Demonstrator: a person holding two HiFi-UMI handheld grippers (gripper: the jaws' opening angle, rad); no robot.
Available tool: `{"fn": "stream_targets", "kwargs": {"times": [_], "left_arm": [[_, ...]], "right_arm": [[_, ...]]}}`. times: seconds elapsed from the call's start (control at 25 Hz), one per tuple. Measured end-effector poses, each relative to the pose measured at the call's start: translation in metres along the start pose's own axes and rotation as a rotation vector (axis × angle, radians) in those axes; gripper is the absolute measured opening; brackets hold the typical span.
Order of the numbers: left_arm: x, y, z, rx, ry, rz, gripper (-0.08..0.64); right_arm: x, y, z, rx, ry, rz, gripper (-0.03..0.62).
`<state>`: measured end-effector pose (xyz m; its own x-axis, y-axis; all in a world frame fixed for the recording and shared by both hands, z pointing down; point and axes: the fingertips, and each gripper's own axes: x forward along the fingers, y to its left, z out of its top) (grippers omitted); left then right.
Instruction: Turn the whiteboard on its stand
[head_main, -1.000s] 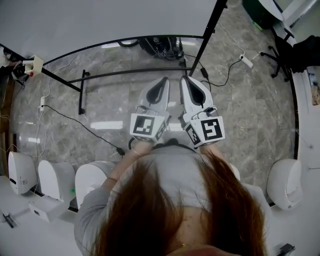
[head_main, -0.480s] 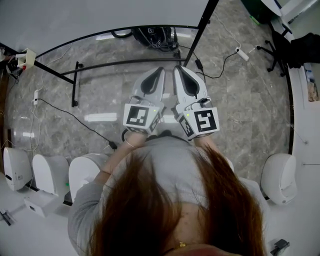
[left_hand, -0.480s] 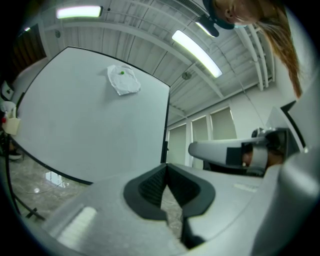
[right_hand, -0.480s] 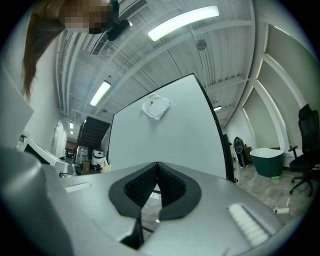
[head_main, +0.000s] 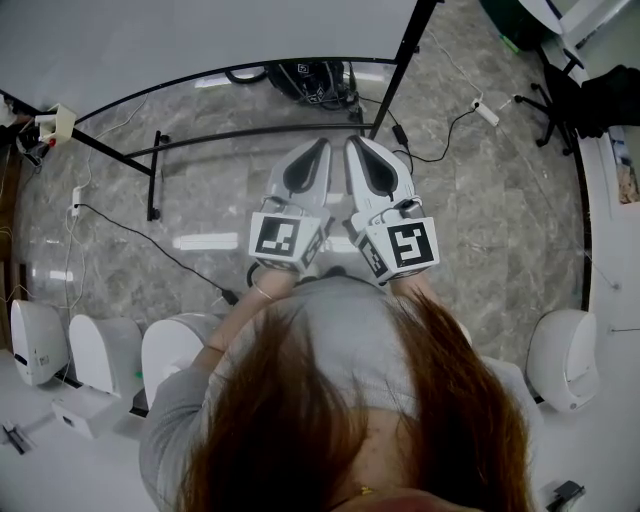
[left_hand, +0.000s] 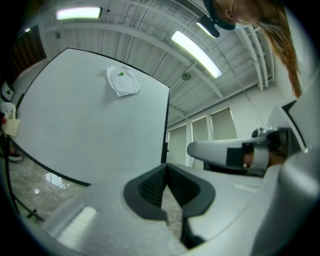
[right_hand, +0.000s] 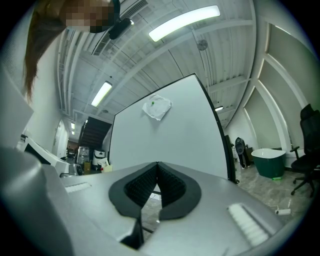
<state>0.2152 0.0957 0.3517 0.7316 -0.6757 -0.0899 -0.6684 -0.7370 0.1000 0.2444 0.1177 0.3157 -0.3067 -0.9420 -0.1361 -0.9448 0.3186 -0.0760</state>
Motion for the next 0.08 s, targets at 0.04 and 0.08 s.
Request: {"fn": "stream_targets", "kwargs": {"times": [0.04, 0.08], "left_arm": [[0.0000, -0.0004, -0.0007, 0.001, 0.001, 0.000, 0.003], [0.0000, -0.0009, -0.0015, 0.002, 0.003, 0.001, 0.003]], "right_arm": [[-0.0008, -0.0005, 0.0002, -0.002, -0.003, 0.001, 0.006], [-0.0016, -0.0013, 0.0005, -0.005, -0.007, 0.003, 0.006]]}}
